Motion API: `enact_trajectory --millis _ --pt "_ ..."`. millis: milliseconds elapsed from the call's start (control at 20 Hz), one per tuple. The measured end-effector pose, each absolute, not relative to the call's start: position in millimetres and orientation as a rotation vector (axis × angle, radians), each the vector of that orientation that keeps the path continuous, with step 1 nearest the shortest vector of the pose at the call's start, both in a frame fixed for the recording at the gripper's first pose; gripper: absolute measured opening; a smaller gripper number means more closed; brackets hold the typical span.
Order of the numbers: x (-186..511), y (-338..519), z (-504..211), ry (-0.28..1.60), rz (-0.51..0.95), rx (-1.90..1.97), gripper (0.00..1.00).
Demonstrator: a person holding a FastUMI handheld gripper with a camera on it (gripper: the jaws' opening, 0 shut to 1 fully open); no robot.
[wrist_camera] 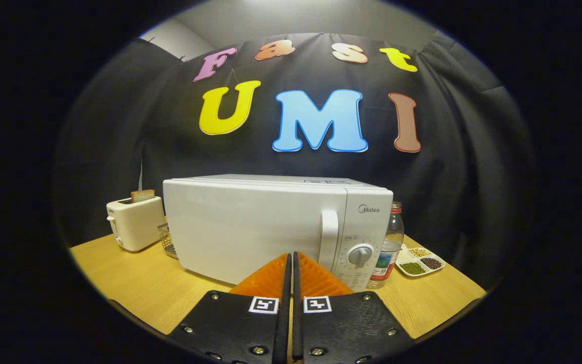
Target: Open the microwave, put the food inside, and close the microwave door.
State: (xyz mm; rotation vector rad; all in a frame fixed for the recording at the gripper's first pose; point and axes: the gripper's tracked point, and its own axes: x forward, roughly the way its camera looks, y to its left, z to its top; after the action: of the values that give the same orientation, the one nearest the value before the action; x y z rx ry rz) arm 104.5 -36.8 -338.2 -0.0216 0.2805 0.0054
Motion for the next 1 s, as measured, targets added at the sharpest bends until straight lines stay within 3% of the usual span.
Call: enact_trajectory --millis 500,1000 --pt "35.5 -35.8 -219.0 0.251 -0.059 0.049 0.04" --pt "12.5 -44.8 -108.2 0.155 -0.166 0.027 0.08"
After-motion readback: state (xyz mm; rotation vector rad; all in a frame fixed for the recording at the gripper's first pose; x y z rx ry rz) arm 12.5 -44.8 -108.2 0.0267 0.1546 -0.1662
